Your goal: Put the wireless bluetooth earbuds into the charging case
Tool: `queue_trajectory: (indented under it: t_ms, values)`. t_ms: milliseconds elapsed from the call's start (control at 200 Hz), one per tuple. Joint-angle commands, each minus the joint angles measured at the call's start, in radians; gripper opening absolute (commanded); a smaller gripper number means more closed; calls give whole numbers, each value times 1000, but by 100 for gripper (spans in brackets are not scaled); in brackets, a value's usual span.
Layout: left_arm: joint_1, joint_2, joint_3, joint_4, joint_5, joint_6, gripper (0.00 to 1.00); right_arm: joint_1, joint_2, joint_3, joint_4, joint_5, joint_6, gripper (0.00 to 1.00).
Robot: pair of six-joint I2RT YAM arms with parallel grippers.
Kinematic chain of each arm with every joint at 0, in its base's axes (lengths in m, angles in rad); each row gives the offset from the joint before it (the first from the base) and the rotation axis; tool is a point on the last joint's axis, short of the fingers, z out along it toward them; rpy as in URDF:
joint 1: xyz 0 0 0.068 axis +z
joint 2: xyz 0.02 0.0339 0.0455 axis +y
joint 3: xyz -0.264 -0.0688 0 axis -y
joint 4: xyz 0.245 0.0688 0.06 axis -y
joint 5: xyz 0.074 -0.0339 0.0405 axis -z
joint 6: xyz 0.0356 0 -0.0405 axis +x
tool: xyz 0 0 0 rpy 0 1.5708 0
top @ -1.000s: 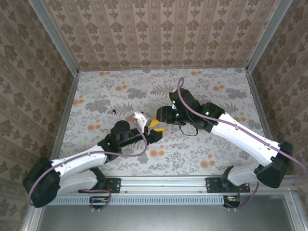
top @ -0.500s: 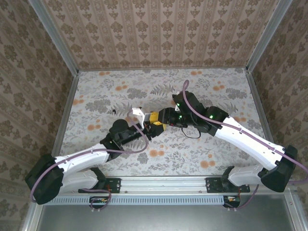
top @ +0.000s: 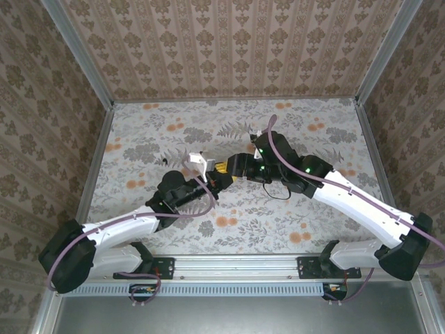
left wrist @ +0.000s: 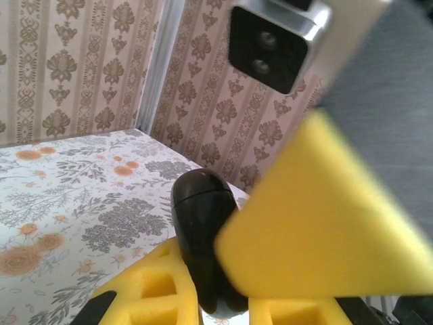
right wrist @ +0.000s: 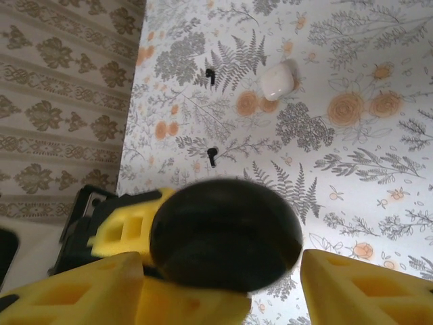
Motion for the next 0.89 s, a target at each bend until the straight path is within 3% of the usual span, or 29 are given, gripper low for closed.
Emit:
queue_trajectory:
  t_ms: [0, 170, 335, 690, 890]
  values:
    - [38, -32, -8, 25, 32, -64, 1, -1, -66, -19, 63, -20, -40, 66]
    - [96, -112, -43, 28, 127, -115, 0, -41, -168, -99, 194, -31, -120, 65]
    - [129, -195, -49, 23, 203, -166, 0, -127, -237, -230, 460, -209, -84, 56]
    - [135, -260, -33, 57, 245, -279, 0, -139, -153, -273, 799, -470, -30, 62]
    - [141, -264, -29, 107, 253, -341, 0, -142, -97, -262, 893, -555, 32, 52]
